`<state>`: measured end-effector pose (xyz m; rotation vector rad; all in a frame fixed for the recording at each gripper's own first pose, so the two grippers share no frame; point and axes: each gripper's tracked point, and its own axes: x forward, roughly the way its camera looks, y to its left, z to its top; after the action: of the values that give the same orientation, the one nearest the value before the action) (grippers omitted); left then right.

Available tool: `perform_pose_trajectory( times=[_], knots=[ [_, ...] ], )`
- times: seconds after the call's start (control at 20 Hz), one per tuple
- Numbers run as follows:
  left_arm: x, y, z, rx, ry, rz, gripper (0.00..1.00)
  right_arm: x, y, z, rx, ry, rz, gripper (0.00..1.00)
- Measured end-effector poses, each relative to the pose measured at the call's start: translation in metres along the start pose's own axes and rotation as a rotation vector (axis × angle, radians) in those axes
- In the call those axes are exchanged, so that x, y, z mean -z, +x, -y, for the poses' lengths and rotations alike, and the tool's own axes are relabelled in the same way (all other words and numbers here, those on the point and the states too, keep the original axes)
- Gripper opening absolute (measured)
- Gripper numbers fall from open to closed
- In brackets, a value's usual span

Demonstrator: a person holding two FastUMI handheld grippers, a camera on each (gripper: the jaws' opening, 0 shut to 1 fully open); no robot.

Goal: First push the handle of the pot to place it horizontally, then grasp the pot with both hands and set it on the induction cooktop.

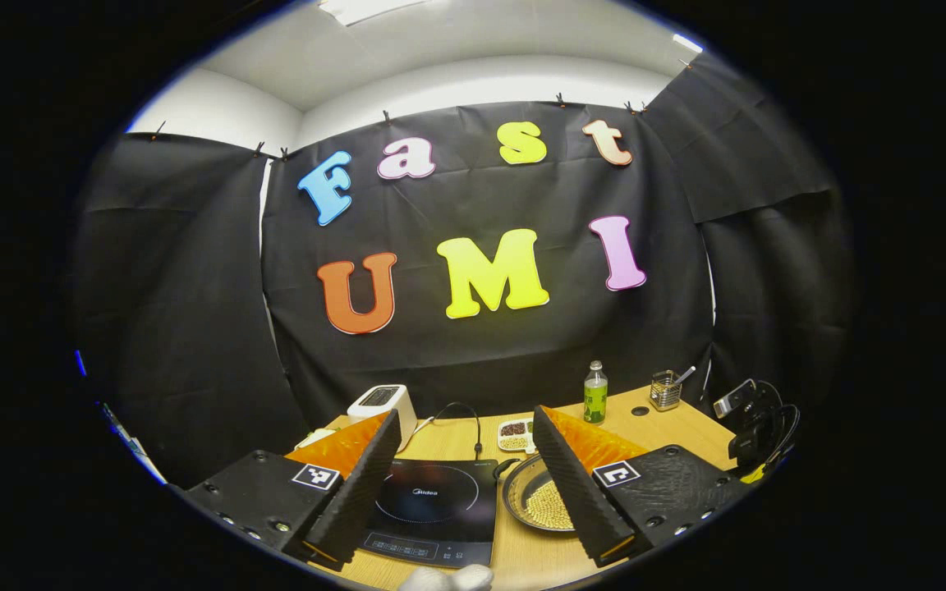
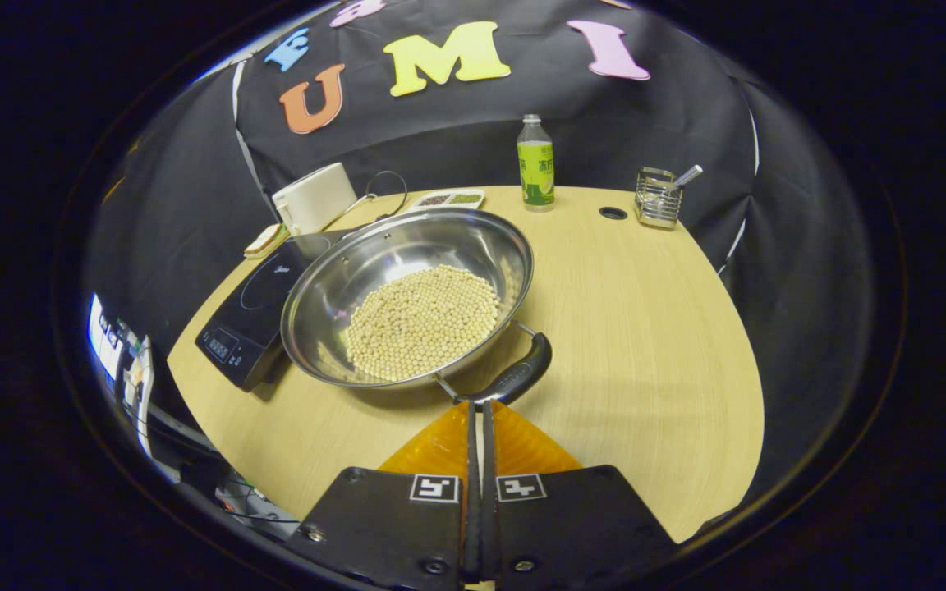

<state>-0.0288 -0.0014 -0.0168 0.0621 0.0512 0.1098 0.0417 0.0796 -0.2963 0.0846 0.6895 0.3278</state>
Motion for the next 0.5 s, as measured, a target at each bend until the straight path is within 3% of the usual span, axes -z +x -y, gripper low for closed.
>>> perform_pose_trajectory(
  times=[0.5],
  knots=[
    [-0.001,0.0,-0.008,-0.037,0.017,-0.005,0.96,0.0,0.015,-0.02,-0.069,-0.006,-0.029,0.04]
  ],
)
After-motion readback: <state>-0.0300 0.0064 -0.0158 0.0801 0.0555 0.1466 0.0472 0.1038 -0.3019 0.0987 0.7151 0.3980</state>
